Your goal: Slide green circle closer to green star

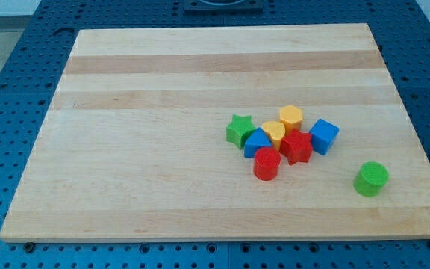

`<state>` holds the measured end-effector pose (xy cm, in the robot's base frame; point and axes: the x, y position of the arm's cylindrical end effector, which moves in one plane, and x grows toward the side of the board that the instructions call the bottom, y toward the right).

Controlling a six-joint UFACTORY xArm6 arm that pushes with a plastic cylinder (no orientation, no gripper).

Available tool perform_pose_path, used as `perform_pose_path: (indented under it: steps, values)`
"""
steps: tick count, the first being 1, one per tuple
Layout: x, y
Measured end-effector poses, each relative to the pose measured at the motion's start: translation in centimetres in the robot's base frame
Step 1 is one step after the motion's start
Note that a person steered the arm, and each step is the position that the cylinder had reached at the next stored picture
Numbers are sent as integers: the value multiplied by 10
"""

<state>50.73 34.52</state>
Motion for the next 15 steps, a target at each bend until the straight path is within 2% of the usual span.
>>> perform_pose_path:
  steps: [1, 2, 3, 4, 5, 6, 8, 10, 11, 12, 15]
  values:
    - [60, -19]
    - [107, -66]
    - [110, -131]
    - [88, -158]
    - [58, -156]
    - [35, -130]
    - [-31, -128]
    - [-10, -123]
    - [-7, -96]
    - [-30, -90]
    - [-46, -145]
